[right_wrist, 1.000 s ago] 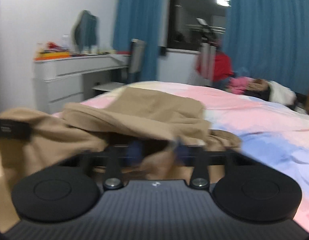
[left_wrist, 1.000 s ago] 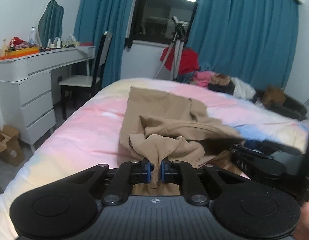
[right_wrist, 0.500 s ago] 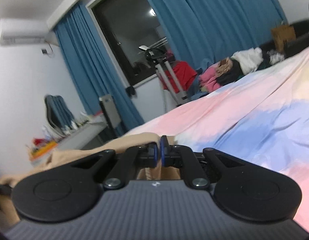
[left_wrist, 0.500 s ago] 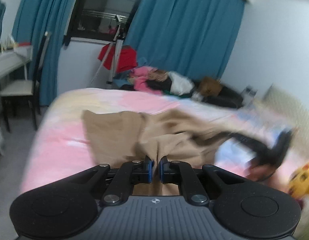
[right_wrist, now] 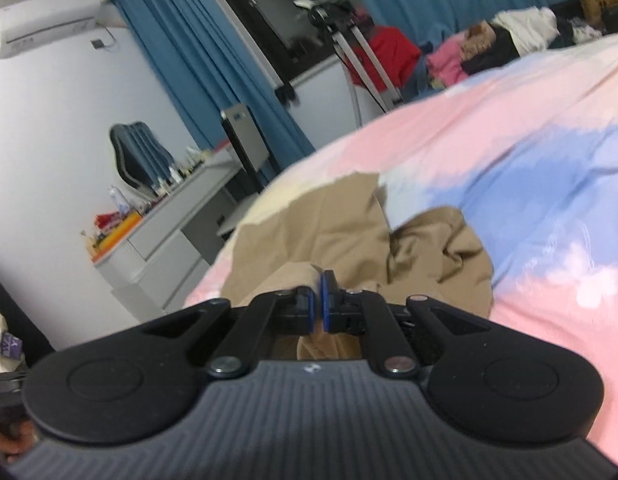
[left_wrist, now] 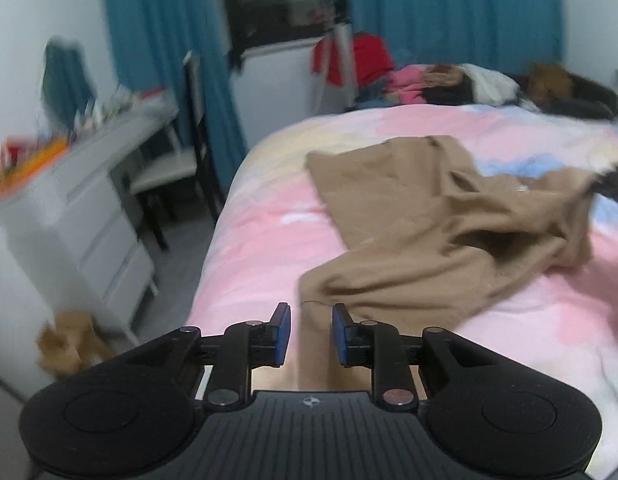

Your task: Fold clothes

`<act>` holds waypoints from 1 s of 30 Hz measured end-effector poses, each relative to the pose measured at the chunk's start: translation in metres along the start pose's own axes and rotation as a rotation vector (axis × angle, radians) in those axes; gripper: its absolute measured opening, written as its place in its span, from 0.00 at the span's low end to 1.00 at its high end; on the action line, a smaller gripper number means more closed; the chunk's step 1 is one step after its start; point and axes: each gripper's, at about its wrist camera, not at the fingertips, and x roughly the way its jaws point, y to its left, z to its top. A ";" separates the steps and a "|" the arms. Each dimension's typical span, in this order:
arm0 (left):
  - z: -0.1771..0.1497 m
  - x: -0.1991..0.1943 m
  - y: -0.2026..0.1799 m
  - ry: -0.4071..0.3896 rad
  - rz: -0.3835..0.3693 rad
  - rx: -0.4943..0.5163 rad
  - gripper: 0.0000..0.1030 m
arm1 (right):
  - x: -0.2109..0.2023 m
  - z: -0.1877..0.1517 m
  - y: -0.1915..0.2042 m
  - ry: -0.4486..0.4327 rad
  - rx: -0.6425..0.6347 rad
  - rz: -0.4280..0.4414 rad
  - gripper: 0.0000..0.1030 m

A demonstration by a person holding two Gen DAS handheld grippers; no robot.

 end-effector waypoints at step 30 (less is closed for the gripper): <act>0.045 0.071 -0.146 -0.341 -0.064 0.202 0.10 | 0.016 -0.009 -0.005 0.074 -0.014 -0.023 0.08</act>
